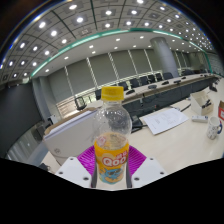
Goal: Pour water
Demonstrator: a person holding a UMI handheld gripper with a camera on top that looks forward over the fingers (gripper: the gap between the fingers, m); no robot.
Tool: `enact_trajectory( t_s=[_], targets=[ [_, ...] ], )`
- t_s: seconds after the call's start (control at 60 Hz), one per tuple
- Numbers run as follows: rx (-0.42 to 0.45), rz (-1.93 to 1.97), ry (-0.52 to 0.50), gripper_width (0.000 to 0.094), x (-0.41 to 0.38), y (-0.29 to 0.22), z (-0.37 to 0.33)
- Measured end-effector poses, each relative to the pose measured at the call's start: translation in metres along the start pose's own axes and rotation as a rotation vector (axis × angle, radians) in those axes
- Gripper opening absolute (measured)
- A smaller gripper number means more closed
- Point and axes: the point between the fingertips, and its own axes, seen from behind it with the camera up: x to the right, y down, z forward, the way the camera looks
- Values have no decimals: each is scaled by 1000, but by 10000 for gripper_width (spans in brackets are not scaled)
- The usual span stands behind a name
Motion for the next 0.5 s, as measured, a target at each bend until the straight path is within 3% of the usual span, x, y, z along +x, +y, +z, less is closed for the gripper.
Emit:
enact_trajectory(
  t_s=[0.317, 0.5],
  targets=[
    [105, 711, -227, 395, 98, -119, -46],
    [100, 1161, -365, 394, 188, -156, -53]
  ],
)
